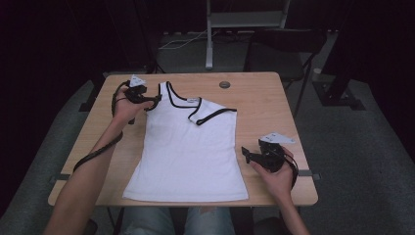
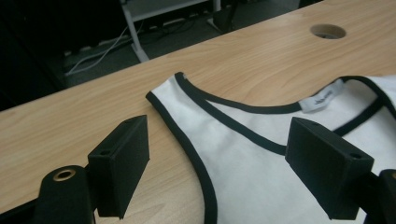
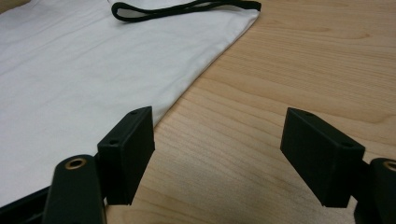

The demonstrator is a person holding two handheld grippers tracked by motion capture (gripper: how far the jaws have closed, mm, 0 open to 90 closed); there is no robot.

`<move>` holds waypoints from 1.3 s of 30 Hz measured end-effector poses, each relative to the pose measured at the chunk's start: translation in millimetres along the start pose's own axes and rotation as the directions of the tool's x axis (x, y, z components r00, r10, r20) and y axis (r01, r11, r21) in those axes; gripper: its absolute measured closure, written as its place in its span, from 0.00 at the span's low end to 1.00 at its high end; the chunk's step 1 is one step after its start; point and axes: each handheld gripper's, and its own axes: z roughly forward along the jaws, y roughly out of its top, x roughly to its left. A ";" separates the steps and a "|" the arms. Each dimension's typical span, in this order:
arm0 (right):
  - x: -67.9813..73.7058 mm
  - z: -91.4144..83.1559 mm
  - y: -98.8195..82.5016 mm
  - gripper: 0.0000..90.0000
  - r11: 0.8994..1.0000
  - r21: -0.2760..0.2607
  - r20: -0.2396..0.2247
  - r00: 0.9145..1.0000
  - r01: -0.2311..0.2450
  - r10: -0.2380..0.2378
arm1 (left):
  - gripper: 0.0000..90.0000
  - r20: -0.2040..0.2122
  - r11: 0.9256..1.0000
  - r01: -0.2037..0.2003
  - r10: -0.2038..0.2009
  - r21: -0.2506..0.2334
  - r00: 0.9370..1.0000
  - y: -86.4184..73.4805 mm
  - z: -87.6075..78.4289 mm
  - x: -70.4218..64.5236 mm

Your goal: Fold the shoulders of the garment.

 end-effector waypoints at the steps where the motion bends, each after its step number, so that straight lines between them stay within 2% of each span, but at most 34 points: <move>1: -0.2 0.0 0.0 0.28 1.000 -0.001 0.001 1.000 0.000 0.000 | 0.24 -0.008 1.000 0.003 -0.003 0.007 1.000 -0.2 2.6 1.0; 6: -0.2 0.3 0.3 0.28 1.000 0.001 0.001 1.000 0.001 -0.001 | 0.24 -0.022 0.999 0.024 -0.024 0.021 0.999 2.4 13.1 5.6; 8: 0.1 0.6 0.4 0.28 1.000 0.003 0.002 1.000 0.004 -0.004 | 0.24 -0.020 0.999 0.047 -0.046 0.024 0.999 4.4 18.2 6.3; 14: 0.8 0.4 0.2 0.28 1.000 0.000 -0.001 1.000 0.010 -0.010 | 0.24 -0.022 0.996 0.082 -0.081 0.045 0.996 6.4 34.9 7.0; 18: 0.5 -0.3 -0.1 0.28 1.000 -0.004 -0.003 1.000 0.011 -0.011 | 0.24 -0.033 0.994 0.079 -0.077 0.076 0.996 6.9 46.5 8.4; 22: 0.5 -0.1 0.1 0.28 1.000 -0.001 -0.003 1.000 0.010 -0.010 | 0.24 -0.066 0.992 0.092 -0.087 0.087 0.994 9.3 55.4 11.9; 24: 0.7 0.3 0.4 0.28 1.000 0.000 -0.002 1.000 0.011 -0.011 | 0.29 -0.073 0.992 0.081 -0.074 0.096 0.995 11.9 58.9 12.5; 26: 0.8 0.6 0.5 0.28 1.000 0.000 -0.002 1.000 0.014 -0.014 | 0.31 -0.065 0.992 0.094 -0.088 0.089 0.994 14.4 61.8 11.5; 28: 1.1 0.6 0.5 0.28 1.000 -0.001 -0.002 1.000 0.018 -0.018 | 0.31 -0.062 0.991 0.090 -0.084 0.103 0.995 14.9 64.5 9.6; 30: 1.0 0.6 0.4 0.28 1.000 -0.001 -0.004 1.000 0.017 -0.017 | 0.31 -0.066 0.988 0.060 -0.051 0.141 0.997 13.5 68.5 8.0; 33: 1.2 0.3 0.3 0.28 1.000 -0.001 -0.005 1.000 0.019 -0.019 | 0.37 -0.062 0.984 0.071 -0.062 0.162 0.996 12.6 73.6 6.2; 37: 1.7 -0.6 -0.3 0.28 1.000 0.000 -0.009 1.000 0.022 -0.022 | 0.38 -0.042 0.980 0.086 -0.079 0.178 0.996 12.1 79.3 1.7; 39: 1.4 -0.9 -0.5 0.28 1.000 -0.002 -0.011 1.000 0.022 -0.022 | 0.40 -0.051 0.977 0.091 -0.083 0.191 0.995 8.9 81.7 1.5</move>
